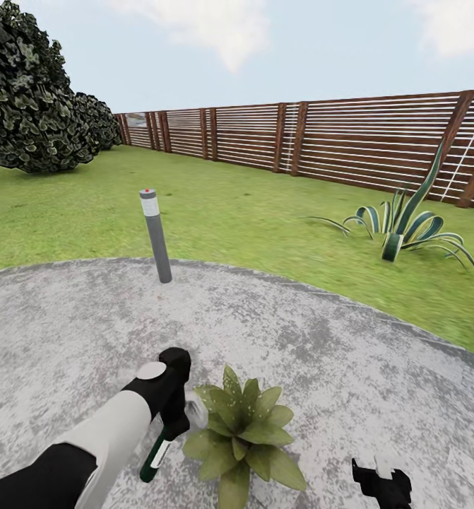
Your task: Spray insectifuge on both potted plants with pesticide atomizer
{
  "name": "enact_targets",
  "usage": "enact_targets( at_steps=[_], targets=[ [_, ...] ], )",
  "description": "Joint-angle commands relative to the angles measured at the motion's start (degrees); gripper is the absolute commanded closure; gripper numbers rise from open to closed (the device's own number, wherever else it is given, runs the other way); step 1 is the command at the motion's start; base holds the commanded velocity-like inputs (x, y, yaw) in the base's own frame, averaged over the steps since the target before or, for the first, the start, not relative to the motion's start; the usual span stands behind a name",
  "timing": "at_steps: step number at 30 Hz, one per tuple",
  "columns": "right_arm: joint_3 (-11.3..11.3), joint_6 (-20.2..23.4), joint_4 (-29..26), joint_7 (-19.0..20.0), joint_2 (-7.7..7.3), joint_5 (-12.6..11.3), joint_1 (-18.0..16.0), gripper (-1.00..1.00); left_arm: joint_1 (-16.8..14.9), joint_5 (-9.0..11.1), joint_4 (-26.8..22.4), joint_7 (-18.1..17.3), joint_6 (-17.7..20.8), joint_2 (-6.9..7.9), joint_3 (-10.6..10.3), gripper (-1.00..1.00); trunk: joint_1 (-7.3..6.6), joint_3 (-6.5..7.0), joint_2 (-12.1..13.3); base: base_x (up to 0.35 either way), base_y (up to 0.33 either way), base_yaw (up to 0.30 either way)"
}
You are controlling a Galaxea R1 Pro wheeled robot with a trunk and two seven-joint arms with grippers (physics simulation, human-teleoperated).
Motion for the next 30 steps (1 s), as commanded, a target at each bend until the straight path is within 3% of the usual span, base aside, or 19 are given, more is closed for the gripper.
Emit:
enact_targets(
  at_steps=[1, 3, 7, 12, 14, 17, 19, 21, 24, 30],
  targets=[
    [-0.3, -0.2, 0.1, -0.3, -0.01, 0.6, -0.1, -1.00, 0.0, -0.4, -0.1, -0.6, 0.5, -0.37, -0.1, 1.00, -0.01, -0.05, 0.0, 0.000, 0.000, 0.000],
    [-0.3, -0.2, 0.1, -0.3, -0.01, 0.6, -0.1, -1.00, 0.2, -0.3, 0.0, -0.6, 0.5, -0.62, -0.1, 1.00, -0.01, -0.05, 0.0, 0.000, 0.000, 0.000],
    [-0.3, -0.2, 0.1, -0.3, -0.01, 0.6, -0.1, -1.00, 4.8, -0.5, -0.6, -0.5, 0.2, -0.05, -0.2, 1.00, -0.01, -0.05, 0.0, 0.000, 0.000, 0.000],
    [-0.3, -0.2, 0.1, -0.3, -0.01, 0.6, -0.1, -1.00, 5.8, 0.2, -0.7, -0.5, 0.1, 3.31, 0.2, 1.00, -0.01, -0.05, 0.0, 0.000, 0.000, 0.000],
    [-0.3, -0.2, 0.1, -0.3, -0.01, 0.6, -0.1, -1.00, 5.9, 1.5, -0.5, -0.5, 0.1, 4.13, 0.2, 1.00, -0.01, -0.05, 0.0, 0.000, 0.000, 0.000],
    [-0.3, -0.2, 0.1, -0.3, -0.01, 0.6, -0.1, -1.00, 6.0, 5.3, -0.4, 0.1, 0.1, 6.35, 0.2, 1.00, -0.01, -0.05, 0.0, 0.000, 0.000, 0.000],
    [-0.3, -0.2, 0.1, -0.3, -0.01, 0.6, -0.1, -1.00, 6.5, 8.7, -0.1, 3.2, 0.2, 6.90, 0.2, 1.00, -0.01, -0.05, 0.0, 0.000, 0.000, 0.000],
    [-0.3, -0.1, 0.1, -0.3, -0.05, 0.6, 0.0, -1.00, 7.1, 10.2, 0.0, 6.1, 0.2, 6.63, 0.2, 1.00, -0.01, -0.05, 0.0, 0.000, 0.000, 0.000],
    [-0.3, -0.1, 0.2, -0.3, -0.09, 0.6, -0.1, -1.00, 7.4, 12.3, 0.0, 8.1, 0.3, 6.42, 0.2, 1.00, -0.01, -0.05, 0.0, 0.000, 0.000, 0.000],
    [-0.3, -0.1, 0.1, -0.3, -0.10, 0.6, -0.1, -1.00, 9.0, 12.8, 0.0, 8.8, 0.4, 6.78, 0.2, 1.00, -0.01, -0.05, 0.0, 0.000, 0.000, 0.000]
  ],
)
